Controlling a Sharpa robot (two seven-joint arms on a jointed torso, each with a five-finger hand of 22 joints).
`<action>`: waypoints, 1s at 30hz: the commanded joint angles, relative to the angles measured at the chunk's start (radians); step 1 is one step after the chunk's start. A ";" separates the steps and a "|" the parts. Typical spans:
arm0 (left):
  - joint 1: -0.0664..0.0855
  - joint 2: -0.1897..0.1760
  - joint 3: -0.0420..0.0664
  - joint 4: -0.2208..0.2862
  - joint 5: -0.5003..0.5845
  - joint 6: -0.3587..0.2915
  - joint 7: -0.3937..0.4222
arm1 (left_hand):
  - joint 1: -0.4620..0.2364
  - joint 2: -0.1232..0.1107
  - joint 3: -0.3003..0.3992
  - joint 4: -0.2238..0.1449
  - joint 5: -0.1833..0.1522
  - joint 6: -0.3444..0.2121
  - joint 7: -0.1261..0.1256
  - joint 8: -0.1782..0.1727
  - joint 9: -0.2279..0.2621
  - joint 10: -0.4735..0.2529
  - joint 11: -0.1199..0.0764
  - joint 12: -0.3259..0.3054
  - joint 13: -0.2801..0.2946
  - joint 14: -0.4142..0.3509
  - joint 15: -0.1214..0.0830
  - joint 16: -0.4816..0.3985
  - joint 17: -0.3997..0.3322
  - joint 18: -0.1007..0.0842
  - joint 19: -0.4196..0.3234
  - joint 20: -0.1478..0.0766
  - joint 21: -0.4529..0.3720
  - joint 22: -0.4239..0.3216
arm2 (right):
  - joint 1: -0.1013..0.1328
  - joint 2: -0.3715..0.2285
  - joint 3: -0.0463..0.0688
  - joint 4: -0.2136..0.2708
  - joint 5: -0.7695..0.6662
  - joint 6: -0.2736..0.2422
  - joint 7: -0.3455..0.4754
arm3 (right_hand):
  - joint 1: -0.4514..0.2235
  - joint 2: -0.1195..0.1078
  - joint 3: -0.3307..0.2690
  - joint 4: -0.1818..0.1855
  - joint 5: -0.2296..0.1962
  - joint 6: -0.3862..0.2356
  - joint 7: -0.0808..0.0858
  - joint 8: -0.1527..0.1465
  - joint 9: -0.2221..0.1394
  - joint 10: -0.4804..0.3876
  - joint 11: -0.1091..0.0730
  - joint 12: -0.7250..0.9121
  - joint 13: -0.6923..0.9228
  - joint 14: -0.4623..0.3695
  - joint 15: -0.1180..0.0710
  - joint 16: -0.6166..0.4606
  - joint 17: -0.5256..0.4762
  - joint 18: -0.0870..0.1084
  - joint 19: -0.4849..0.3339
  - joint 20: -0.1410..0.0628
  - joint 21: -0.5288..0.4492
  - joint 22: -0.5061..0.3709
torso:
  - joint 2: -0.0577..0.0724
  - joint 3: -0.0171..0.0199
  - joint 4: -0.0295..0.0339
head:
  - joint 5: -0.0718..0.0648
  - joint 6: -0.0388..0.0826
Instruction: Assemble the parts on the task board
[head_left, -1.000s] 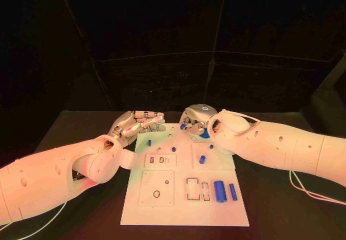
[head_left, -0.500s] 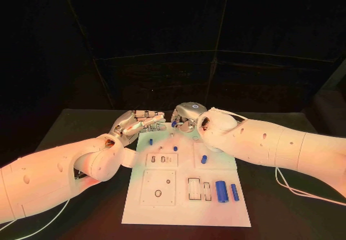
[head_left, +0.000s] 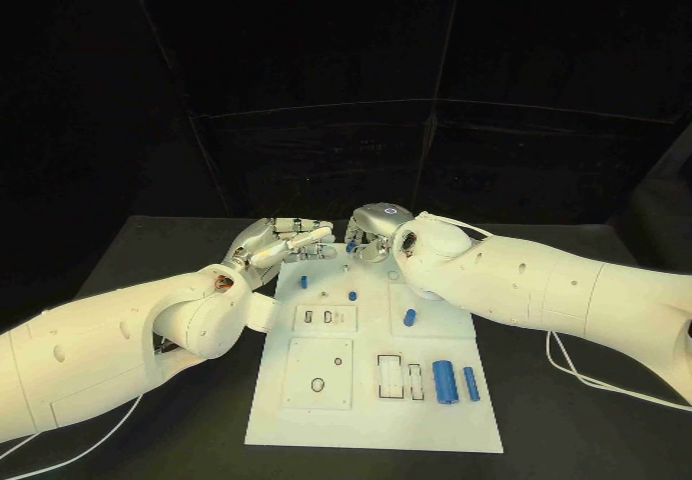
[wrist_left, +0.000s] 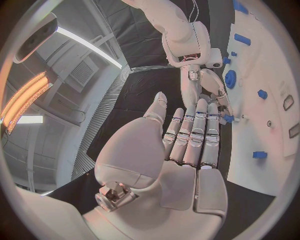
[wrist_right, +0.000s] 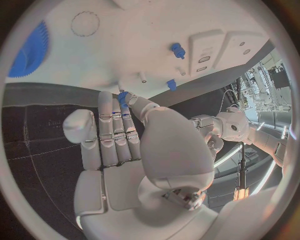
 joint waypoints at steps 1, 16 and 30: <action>0.002 0.002 0.001 0.001 0.003 0.014 -0.005 | 0.002 0.011 -0.005 0.001 -0.002 -0.004 0.039 -0.007 -0.001 0.000 0.006 -0.005 -0.001 0.001 0.006 -0.007 0.000 0.005 0.006 0.002 -0.005 -0.002 | 0.002 0.002 0.001 0.000 -0.002 0.020 -0.002 | -0.003 -0.003 0.003 0.000 0.002 -0.005 0.005 -0.005 -0.002 0.000 0.005 -0.004 -0.002 0.006 -0.001 0.005 -0.002 -0.010 0.006 -0.001 0.005 0.002 | 0.000 0.0002 0.0011 | 0.001 -0.004; 0.009 -0.001 0.001 0.000 0.003 0.013 -0.005 | 0.002 0.011 -0.005 0.001 -0.002 -0.004 0.039 -0.007 -0.001 0.000 0.006 -0.005 -0.001 0.001 0.006 -0.007 0.000 0.005 0.006 0.002 -0.005 -0.002 | 0.002 0.014 0.001 -0.018 -0.008 0.061 -0.010 | -0.002 -0.003 0.004 0.000 0.003 -0.005 0.005 -0.005 -0.002 -0.002 0.006 -0.005 -0.002 0.006 -0.001 0.005 -0.002 -0.010 0.006 -0.001 0.005 0.002 | 0.000 0.0015 -0.0011 | 0.003 -0.010; 0.010 -0.001 0.001 0.003 0.003 0.014 -0.007 | 0.002 0.012 -0.006 0.001 -0.002 -0.004 0.039 -0.008 -0.001 0.000 0.006 -0.006 -0.001 0.001 0.006 -0.009 0.000 0.005 0.007 0.002 -0.006 -0.002 | 0.002 0.034 0.001 -0.048 -0.021 0.071 -0.029 | -0.007 -0.005 0.006 0.003 0.000 -0.011 0.008 -0.009 -0.003 -0.009 0.008 -0.011 -0.002 0.006 0.001 0.004 -0.002 -0.010 0.006 0.001 0.006 0.002 | 0.000 0.0006 -0.0023 | 0.006 -0.013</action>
